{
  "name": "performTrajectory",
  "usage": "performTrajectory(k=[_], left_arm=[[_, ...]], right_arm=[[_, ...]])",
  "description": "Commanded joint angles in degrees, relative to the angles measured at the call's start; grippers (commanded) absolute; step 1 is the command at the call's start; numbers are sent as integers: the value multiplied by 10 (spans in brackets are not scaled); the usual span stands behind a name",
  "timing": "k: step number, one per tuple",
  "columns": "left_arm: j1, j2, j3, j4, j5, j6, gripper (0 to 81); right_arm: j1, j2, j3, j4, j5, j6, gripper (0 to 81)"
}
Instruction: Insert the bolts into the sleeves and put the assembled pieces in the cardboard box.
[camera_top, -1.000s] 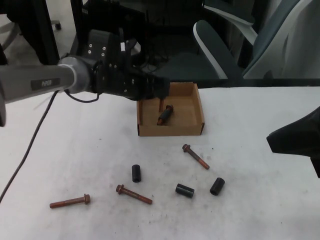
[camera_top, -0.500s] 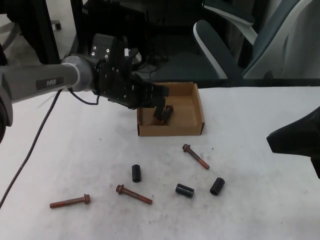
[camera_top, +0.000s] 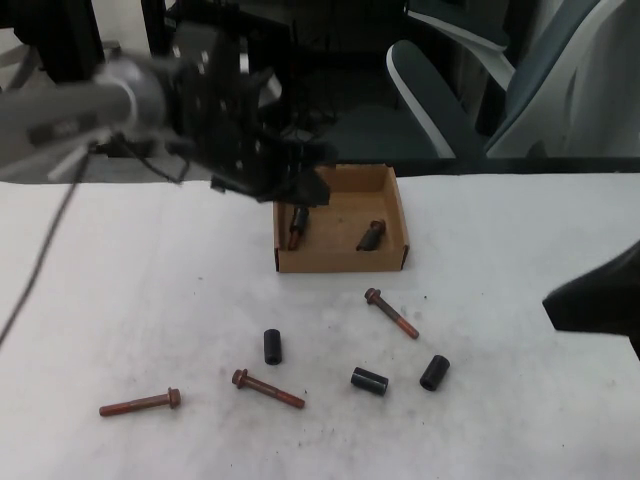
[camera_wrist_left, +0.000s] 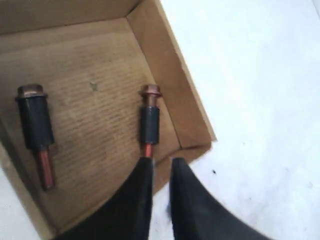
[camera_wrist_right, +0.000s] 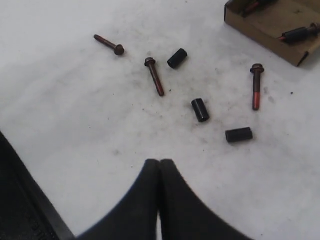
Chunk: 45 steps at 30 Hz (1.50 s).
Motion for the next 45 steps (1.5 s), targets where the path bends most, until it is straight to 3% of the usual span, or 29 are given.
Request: performTrajectory(k=[1,5,10,20,29,33,36,39,45], left_arm=[[0,-49,-5,78,5,53,6],[0,-114,23,138,-33,70,8],[0,-262,152,114,-91,70,8],[0,-656,492,-33,-83,46,8],[0,-866,623,-45,-84,1,8],[0,-887,628,-46,-88,-10,8],[0,-887,628,-60,-88,-28,8],[0,-887,628,-82,-88,-36,8],[0,-887,628,-129,-82,-36,8]], right_arm=[[-3,-4,-3,18,-4,-6,2],[-3,-4,-3,27,12,-26,2],[-3,-12,-3,53,58,-26,2],[-3,-66,46,74,95,17,2],[-3,-103,95,74,95,60,2],[-3,-103,95,66,69,128,2],[-2,-100,95,47,52,237,2],[-2,-81,95,-13,53,345,2],[18,29,93,-159,55,467,2]])
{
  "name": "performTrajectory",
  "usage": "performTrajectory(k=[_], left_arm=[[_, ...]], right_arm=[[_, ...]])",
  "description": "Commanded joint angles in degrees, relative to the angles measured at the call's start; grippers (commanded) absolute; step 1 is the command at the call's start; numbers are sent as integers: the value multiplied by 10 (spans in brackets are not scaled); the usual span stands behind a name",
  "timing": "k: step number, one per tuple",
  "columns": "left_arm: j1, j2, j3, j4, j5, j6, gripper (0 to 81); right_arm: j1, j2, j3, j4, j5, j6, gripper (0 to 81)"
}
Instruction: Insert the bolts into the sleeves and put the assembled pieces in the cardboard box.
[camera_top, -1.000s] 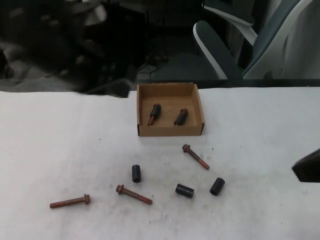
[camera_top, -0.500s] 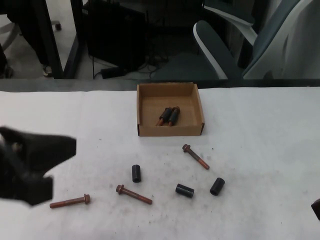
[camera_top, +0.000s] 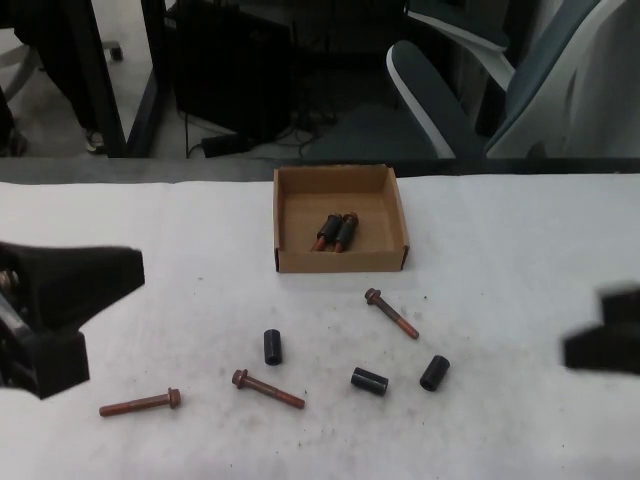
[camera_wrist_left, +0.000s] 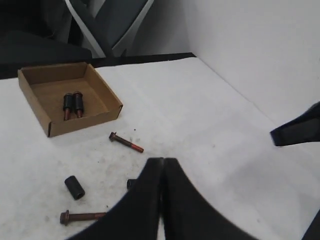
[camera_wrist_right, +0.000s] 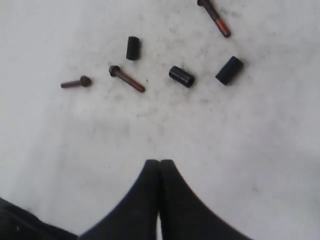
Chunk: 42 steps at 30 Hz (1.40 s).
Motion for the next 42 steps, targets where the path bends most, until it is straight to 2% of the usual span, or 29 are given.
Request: performTrajectory(k=[1,2,4,9,10,14,23,31,42], left_arm=[[0,-5,0,-23,5,-5,8],[0,-5,0,-28,8,-11,8],[0,-5,0,-35,15,-23,8],[0,-5,0,-40,31,-25,8],[0,-5,0,-40,31,-25,8],[0,-5,0,-40,33,-25,8],[0,-5,0,-44,47,-25,8],[0,-5,0,-44,48,-25,8],[0,-5,0,-44,48,-25,8]], right_arm=[[16,62,-6,-62,1,54,1],[21,83,-8,-67,7,65,6],[29,136,-19,-74,19,82,65],[30,246,-62,-74,30,120,312],[30,266,-72,-74,31,129,335],[30,332,-106,-74,48,166,338],[30,411,-157,-77,163,252,330],[29,455,-157,-69,159,308,309],[29,460,-157,-82,192,310,309]])
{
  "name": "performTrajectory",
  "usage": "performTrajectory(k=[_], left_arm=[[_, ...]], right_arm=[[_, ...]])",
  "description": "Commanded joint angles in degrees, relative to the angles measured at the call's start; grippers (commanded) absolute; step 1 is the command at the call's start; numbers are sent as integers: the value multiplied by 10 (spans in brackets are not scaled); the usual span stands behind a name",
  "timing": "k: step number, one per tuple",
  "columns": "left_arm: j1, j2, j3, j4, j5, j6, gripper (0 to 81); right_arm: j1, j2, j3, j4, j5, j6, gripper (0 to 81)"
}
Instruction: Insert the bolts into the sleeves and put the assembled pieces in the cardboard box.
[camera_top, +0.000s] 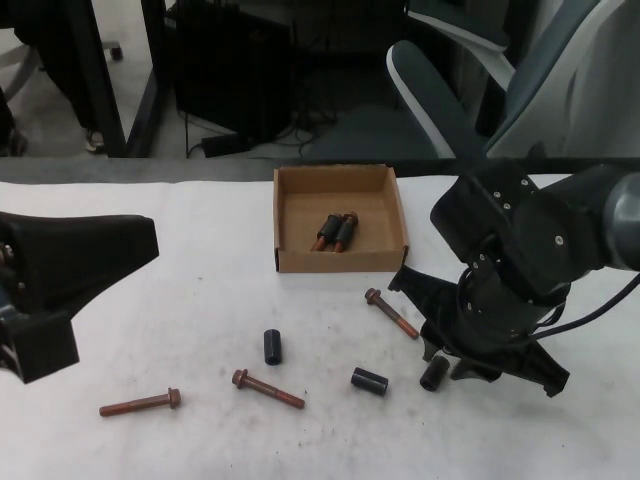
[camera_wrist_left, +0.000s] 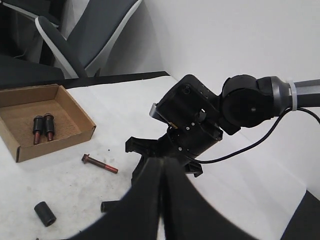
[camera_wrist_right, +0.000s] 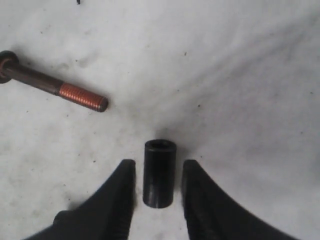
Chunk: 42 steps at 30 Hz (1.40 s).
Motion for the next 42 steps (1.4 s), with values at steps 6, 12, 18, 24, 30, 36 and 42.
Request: performTrajectory(k=[6,12,18,24,30,36,42], left_arm=[[0,-5,-1,-7,4,0,8],[0,-5,-1,-7,4,0,8],[0,-5,-1,-7,4,0,8],[0,-5,-1,-7,4,0,8],[0,-5,-1,-7,0,0,8],[0,-4,-1,-32,0,0,8],[0,2,-1,-43,0,0,8]], right_arm=[[0,3,-6,-19,8,11,309],[1,21,-6,-41,-21,36,309],[1,27,-6,-40,-18,36,309],[1,29,-6,-40,-8,37,309],[1,36,-6,-37,-18,38,309],[1,36,-6,-11,-21,38,309],[1,36,-6,-11,-39,38,309]])
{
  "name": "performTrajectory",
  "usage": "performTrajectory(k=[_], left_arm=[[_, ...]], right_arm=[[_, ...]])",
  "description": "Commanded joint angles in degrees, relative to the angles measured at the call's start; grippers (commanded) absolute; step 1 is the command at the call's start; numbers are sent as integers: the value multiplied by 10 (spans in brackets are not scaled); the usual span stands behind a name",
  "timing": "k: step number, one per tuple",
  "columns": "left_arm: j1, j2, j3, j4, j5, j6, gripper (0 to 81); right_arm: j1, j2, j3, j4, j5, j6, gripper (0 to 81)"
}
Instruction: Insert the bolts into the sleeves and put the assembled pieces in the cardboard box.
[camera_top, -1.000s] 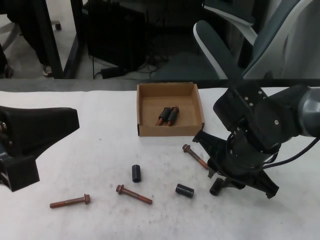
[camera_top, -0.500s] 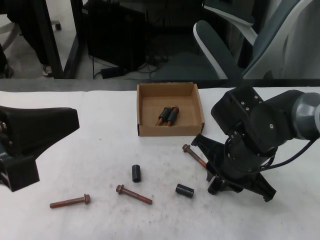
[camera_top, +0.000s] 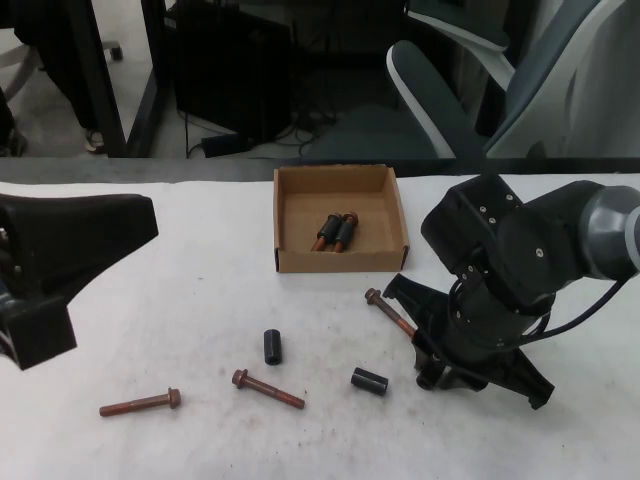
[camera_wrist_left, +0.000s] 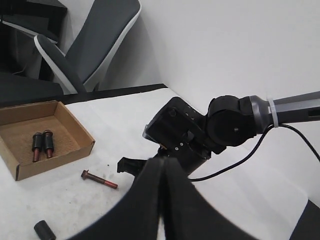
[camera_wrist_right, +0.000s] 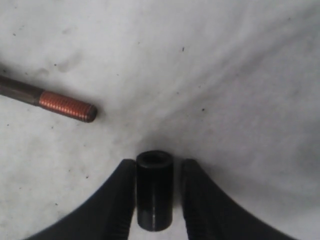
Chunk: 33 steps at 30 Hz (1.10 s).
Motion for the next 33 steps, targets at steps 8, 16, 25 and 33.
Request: performTrajectory(k=[8,16,25,33], left_arm=[[0,3,-1,-11,-1,0,8],[0,3,-1,-11,-1,0,8],[0,44,-1,62,-18,54,8],[0,159,-1,71,-51,167,8]], right_arm=[[12,0,-3,10,-23,4,196],[19,0,-3,9,-57,-46,0],[19,-84,-2,51,-51,-235,0],[12,-198,20,135,-55,-394,0]])
